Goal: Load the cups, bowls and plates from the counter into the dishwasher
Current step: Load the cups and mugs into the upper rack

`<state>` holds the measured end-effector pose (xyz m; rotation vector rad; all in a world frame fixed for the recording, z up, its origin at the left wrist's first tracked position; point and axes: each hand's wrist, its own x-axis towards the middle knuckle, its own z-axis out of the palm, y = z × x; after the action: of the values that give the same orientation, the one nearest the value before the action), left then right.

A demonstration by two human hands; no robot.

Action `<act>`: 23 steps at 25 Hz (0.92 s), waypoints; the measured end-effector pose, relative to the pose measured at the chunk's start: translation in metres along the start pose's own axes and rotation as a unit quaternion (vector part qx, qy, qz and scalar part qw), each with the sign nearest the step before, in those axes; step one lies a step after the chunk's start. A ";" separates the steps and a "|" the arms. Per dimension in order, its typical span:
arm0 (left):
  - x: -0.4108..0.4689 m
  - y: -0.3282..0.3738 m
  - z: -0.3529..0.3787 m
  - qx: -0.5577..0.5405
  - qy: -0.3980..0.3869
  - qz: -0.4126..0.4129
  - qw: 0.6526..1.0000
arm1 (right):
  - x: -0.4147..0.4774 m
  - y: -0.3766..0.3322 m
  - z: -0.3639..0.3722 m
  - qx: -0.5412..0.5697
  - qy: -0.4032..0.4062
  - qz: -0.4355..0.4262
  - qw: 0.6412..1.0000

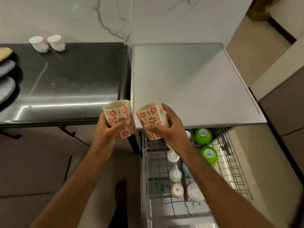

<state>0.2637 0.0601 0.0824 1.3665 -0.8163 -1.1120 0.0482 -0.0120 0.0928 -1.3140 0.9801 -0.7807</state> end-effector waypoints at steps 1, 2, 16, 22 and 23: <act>-0.012 -0.010 0.009 0.004 -0.006 -0.014 1.000 | -0.016 0.009 -0.009 0.013 0.006 0.014 1.000; -0.024 -0.021 0.018 0.007 -0.012 -0.029 0.999 | -0.030 0.018 -0.017 0.023 0.014 0.028 0.999; -0.056 -0.173 0.044 0.121 -0.035 -0.181 0.975 | -0.143 0.215 -0.028 0.009 0.104 0.246 0.964; -0.035 -0.208 0.036 0.175 -0.033 -0.180 0.967 | -0.168 0.281 0.006 -0.183 0.148 0.266 0.935; -0.032 -0.211 0.036 0.185 -0.039 -0.179 0.965 | -0.168 0.289 0.010 -0.191 0.151 0.277 0.930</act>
<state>0.1926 0.1040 -0.1174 1.8464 -0.8859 -1.3430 -0.0311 0.1785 -0.1701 -1.1617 1.7239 -0.3627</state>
